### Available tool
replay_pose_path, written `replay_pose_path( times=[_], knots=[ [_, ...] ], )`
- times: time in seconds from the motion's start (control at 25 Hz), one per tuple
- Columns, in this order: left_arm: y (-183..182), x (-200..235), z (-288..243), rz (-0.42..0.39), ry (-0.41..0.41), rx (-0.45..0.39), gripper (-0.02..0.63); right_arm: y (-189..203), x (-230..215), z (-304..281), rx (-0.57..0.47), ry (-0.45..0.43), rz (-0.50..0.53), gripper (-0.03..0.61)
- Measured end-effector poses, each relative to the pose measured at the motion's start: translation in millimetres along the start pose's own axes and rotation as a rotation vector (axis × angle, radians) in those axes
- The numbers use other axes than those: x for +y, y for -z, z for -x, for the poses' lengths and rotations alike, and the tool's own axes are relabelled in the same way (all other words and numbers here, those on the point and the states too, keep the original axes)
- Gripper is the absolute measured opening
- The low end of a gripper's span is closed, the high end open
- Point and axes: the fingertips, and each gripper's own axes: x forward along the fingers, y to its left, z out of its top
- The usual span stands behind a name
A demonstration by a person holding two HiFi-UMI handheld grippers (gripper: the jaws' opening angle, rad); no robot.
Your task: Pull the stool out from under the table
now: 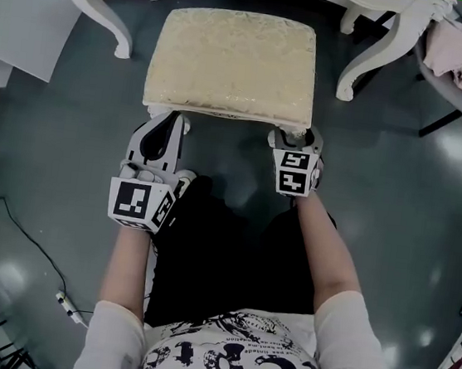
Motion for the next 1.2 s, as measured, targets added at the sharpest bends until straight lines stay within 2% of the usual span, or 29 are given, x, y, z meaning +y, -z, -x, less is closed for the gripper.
replay_pose_path(
  times=[0.2, 0.4, 0.52, 0.64, 0.72, 0.76, 0.8, 1.0, 1.2],
  knots=[
    [0, -2, 2, -0.009, -0.012, -0.002, 0.020, 2, 0, -1, 0.034, -0.005, 0.003, 0.279],
    [-5, -1, -1, -0.006, -0.003, -0.008, 0.020, 10, 3, 8, 0.122, -0.019, -0.071, 0.284],
    [-7, -1, -4, -0.001, 0.012, -0.013, 0.020, -3, 4, 37, 0.092, -0.005, -0.070, 0.282],
    [-13, 3, -12, 0.014, 0.021, -0.021, 0.020, -33, 4, 69, 0.009, -0.014, -0.085, 0.265],
    [-21, 4, -20, 0.025, 0.039, -0.023, 0.020, -51, -1, 83, -0.010, 0.002, -0.111, 0.180],
    [-25, 4, -24, 0.031, 0.054, -0.018, 0.020, -59, -5, 90, -0.017, 0.021, -0.119, 0.086],
    [-30, 4, -27, 0.035, 0.071, -0.009, 0.020, -68, -8, 97, -0.026, 0.041, -0.114, 0.032],
    [-64, 19, -43, 0.062, 0.104, 0.076, 0.020, -133, -9, 122, -0.049, 0.052, -0.083, 0.017],
    [-143, 38, -47, 0.103, 0.125, 0.120, 0.020, -227, -17, 155, -0.063, 0.068, -0.086, 0.017]
  ],
)
